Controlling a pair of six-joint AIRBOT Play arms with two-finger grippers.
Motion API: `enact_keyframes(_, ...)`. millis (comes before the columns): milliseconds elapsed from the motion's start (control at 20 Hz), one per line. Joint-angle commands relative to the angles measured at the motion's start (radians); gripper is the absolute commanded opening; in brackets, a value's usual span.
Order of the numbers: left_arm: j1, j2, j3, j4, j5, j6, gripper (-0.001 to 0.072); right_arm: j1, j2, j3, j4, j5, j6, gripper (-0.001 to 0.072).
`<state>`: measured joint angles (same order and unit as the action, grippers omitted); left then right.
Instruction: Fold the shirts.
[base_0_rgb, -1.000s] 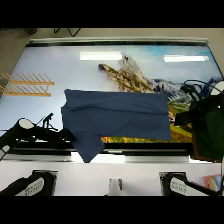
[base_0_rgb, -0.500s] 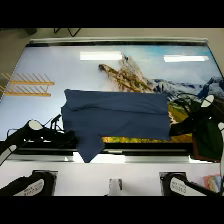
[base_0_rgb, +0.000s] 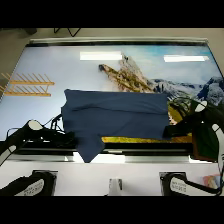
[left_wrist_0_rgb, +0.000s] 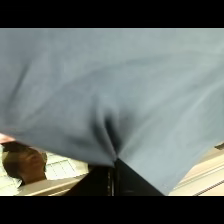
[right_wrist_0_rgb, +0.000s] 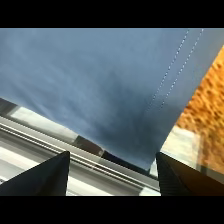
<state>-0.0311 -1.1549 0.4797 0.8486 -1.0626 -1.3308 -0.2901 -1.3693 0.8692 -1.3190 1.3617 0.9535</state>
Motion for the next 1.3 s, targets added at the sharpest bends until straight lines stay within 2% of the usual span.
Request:
enact_keyframes(0,0.0,0.01,0.001,-0.004,-0.003,0.004,0.0032,0.0,-0.018,-0.004,-0.003,-0.01,0.015,0.0555)
enact_keyframes(250,0.0,0.024,0.001,-0.004,-0.004,0.003,0.0032,0.0,-0.019,-0.004,-0.071,0.006,0.015,0.0556)
enact_keyframes(450,0.0,0.029,0.001,-0.004,-0.004,0.003,0.0032,0.0,-0.019,-0.004,-0.069,-0.002,0.024,0.0555)
enact_keyframes(650,0.0,0.033,0.002,-0.005,-0.003,0.003,0.0032,0.0,-0.027,-0.004,0.044,-0.039,0.041,0.0538)
enact_keyframes(850,0.0,0.033,0.037,-0.005,-0.004,0.003,0.0032,0.0,-0.076,-0.004,0.066,-0.005,0.042,0.0381)
enact_keyframes(900,0.0,0.033,0.053,-0.005,-0.004,0.002,0.0032,0.0,-0.084,-0.004,0.072,-0.007,0.042,0.0321)
enact_keyframes(950,0.0,0.033,0.068,-0.004,-0.004,0.003,0.0032,0.0,-0.085,-0.004,0.073,-0.014,0.041,0.0201)
enact_keyframes(1000,0.0,0.033,0.084,-0.004,-0.004,0.003,0.0032,0.0,-0.084,-0.001,0.072,-0.021,0.04,0.0027)
enact_keyframes(1100,0.002,0.033,0.12,0.003,-0.005,0.003,0.0032,0.0,-0.072,0.02,0.072,-0.021,-0.016,0.0028)
enact_keyframes(1250,0.018,0.033,0.251,0.074,-0.083,0.003,0.0031,0.0,-0.029,0.127,0.073,-0.013,-0.023,0.0026)
